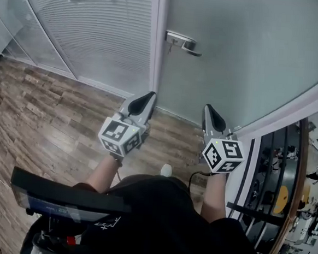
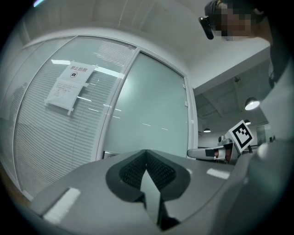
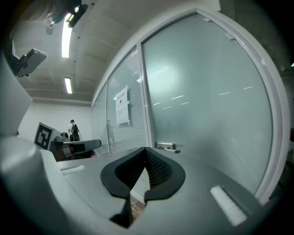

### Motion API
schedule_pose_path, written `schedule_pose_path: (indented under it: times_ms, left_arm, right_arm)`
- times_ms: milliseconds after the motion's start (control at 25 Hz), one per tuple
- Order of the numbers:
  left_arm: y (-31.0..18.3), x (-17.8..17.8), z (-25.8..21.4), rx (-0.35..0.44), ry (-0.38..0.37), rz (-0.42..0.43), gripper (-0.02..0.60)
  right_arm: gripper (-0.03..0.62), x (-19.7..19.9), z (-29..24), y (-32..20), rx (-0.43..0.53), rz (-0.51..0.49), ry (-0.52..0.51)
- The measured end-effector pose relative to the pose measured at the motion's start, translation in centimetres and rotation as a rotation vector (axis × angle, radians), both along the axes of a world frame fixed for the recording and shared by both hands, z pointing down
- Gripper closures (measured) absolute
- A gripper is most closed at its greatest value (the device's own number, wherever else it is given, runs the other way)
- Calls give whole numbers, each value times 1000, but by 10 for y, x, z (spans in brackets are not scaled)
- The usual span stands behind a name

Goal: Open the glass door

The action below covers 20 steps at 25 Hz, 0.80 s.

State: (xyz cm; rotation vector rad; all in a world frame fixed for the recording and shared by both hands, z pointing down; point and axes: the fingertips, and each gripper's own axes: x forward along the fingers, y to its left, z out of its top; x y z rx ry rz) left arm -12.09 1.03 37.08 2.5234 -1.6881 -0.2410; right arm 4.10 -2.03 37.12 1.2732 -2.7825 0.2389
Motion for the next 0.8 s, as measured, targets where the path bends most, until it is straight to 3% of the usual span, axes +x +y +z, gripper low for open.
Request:
schedule_pose_path:
  times_ms: [240,800]
  left_arm:
    - [-32,8,-3,9,4,-81,580]
    - [-89,36,12,-48,-8,-150,580]
  right_arm:
    - [592,-6,3,-36,13,-133,40]
    - [592,8,22,-99,-37,-227,42]
